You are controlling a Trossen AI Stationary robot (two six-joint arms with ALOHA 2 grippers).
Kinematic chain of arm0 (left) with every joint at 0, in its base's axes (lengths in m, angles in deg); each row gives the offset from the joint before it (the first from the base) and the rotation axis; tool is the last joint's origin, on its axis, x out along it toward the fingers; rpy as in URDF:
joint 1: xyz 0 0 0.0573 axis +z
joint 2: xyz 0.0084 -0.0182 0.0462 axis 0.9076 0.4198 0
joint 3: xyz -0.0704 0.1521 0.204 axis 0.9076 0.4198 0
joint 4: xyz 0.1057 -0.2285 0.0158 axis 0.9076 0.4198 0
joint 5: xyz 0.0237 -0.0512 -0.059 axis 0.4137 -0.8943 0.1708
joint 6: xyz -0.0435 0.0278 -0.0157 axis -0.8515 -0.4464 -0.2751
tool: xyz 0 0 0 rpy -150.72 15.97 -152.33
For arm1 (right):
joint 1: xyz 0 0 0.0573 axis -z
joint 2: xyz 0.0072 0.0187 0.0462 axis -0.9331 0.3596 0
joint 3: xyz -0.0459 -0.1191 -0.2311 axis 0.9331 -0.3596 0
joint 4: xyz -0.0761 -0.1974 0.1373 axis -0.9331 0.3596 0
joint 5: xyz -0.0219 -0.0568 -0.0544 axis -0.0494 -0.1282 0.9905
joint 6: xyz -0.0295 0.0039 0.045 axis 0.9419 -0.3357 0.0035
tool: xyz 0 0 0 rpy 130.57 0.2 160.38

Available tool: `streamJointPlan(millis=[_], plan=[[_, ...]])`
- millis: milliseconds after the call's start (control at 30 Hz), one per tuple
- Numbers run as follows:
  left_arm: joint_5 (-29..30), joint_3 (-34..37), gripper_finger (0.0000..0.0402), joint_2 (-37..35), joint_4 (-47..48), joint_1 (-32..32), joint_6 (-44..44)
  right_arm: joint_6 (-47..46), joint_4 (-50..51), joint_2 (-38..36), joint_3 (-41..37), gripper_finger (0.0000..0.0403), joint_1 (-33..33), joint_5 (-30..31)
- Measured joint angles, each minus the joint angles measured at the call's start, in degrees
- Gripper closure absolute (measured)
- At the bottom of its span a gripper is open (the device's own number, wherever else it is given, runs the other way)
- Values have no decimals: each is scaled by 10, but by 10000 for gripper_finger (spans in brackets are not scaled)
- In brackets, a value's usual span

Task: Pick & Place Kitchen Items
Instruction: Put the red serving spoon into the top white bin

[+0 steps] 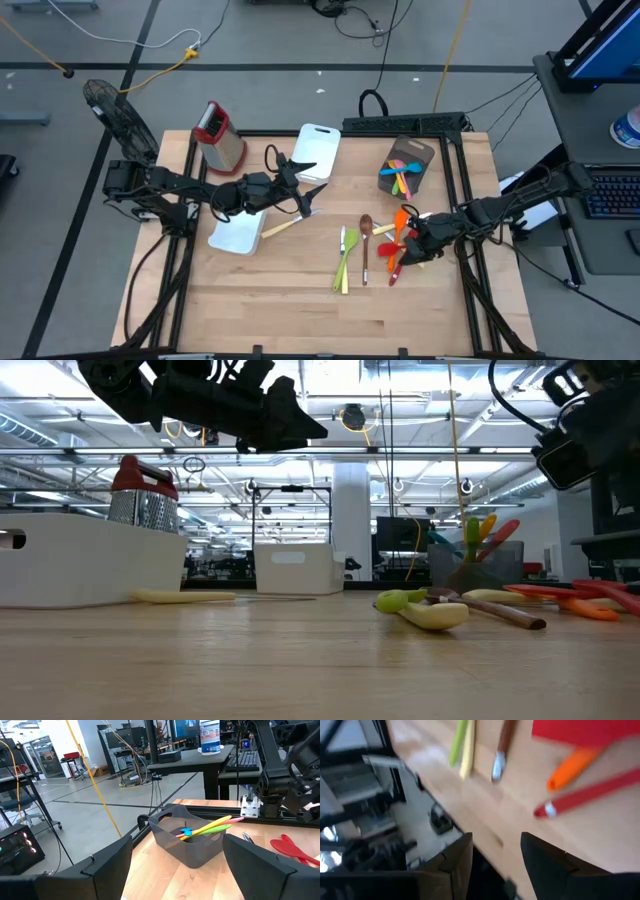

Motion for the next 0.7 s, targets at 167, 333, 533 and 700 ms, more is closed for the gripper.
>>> streamJointPlan(millis=[167, 333, 533, 700], plan=[[0, 0, 91, 0, 0, 0, 0, -28, 0, 0, 0, 240, 0, 90], [0, 0, 91, 0, 0, 0, -1, -82, 0, 0, 0, 238, -13, 160], [0, 0, 92, 0, 1, 0, -1, -136, 43, 14, 14, 238, -46, 209], [0, 0, 91, 0, 2, 0, -1, -157, 198, 56, 94, 240, -64, 210]])
